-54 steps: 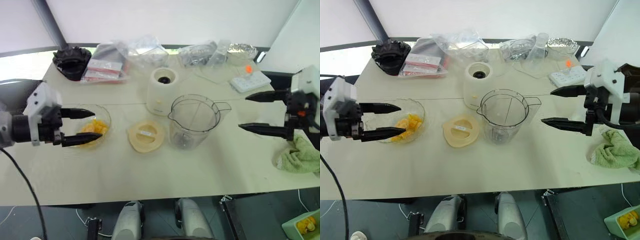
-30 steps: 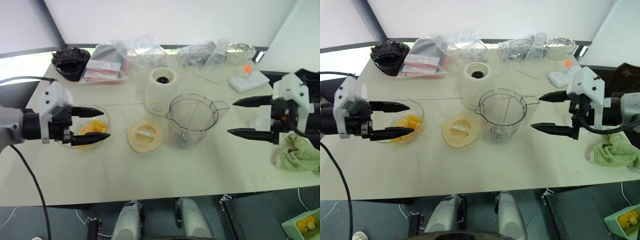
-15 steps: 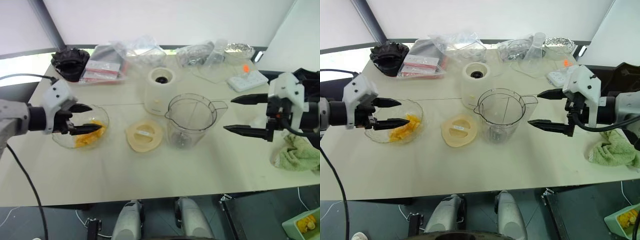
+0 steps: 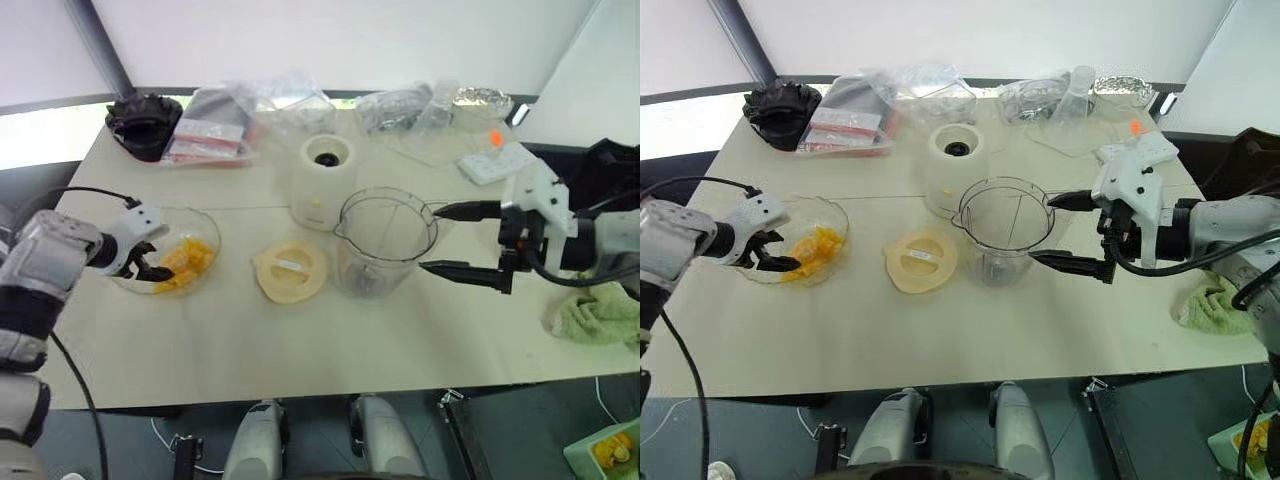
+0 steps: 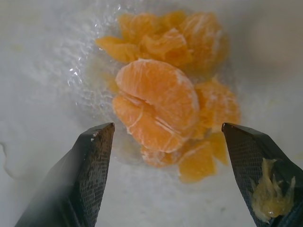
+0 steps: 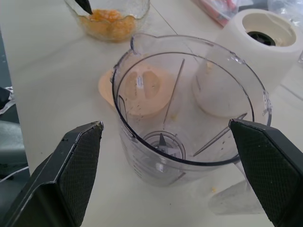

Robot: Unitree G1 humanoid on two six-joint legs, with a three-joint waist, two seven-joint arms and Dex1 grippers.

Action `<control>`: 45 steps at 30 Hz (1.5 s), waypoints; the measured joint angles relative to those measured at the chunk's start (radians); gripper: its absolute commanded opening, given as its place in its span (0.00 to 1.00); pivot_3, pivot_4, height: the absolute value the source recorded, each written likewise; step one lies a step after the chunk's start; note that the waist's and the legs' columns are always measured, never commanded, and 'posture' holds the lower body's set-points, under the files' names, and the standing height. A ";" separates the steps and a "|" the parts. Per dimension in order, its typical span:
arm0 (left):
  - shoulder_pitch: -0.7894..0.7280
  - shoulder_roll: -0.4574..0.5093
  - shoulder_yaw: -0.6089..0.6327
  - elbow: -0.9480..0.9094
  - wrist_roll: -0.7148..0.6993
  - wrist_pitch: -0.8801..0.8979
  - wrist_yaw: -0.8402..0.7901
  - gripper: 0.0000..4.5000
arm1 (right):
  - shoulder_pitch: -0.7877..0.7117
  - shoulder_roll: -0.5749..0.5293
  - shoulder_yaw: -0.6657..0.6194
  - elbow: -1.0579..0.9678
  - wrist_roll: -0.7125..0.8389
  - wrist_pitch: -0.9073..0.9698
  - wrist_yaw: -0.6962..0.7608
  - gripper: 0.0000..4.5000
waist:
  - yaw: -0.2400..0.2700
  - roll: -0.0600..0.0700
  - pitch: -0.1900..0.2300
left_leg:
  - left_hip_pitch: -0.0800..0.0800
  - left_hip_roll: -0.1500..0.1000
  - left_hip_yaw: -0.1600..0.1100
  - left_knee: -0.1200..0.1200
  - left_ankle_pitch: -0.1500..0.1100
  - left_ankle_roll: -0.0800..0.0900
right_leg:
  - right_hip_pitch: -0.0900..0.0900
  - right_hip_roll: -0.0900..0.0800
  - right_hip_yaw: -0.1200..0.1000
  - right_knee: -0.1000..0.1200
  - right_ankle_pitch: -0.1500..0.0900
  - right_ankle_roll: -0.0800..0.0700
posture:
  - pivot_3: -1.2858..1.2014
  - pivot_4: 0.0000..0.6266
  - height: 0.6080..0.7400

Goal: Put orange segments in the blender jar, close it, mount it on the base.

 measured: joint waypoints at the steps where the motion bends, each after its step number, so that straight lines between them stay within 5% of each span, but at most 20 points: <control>1: -0.021 -0.017 -0.003 0.028 0.018 0.002 0.004 0.84 | -0.007 -0.001 0.005 0.002 0.000 0.000 0.005 0.99 | 0.000 0.000 0.000 | 0.000 0.000 0.000 0.000 0.000 0.000 | 0.000 0.000 0.000 0.000 0.000 0.000 | 0.52 0.24 1.00; 23: -0.219 -0.279 0.041 0.435 0.108 0.096 0.171 0.84 | -0.043 0.004 0.047 0.026 -0.027 -0.012 0.023 0.99 | 0.000 -0.001 0.000 | -0.001 0.000 -0.001 0.005 0.000 0.000 | 0.001 0.000 0.000 0.003 0.000 0.001 | 0.52 0.24 1.00; 45: -0.174 -0.276 0.081 0.361 0.125 0.162 0.207 0.84 | -0.043 0.015 0.049 0.028 -0.056 -0.021 0.019 0.99 | -0.003 -0.001 0.000 | 0.000 0.000 -0.002 0.011 0.000 0.000 | 0.003 0.000 0.000 0.007 0.000 0.000 | 0.52 0.24 1.00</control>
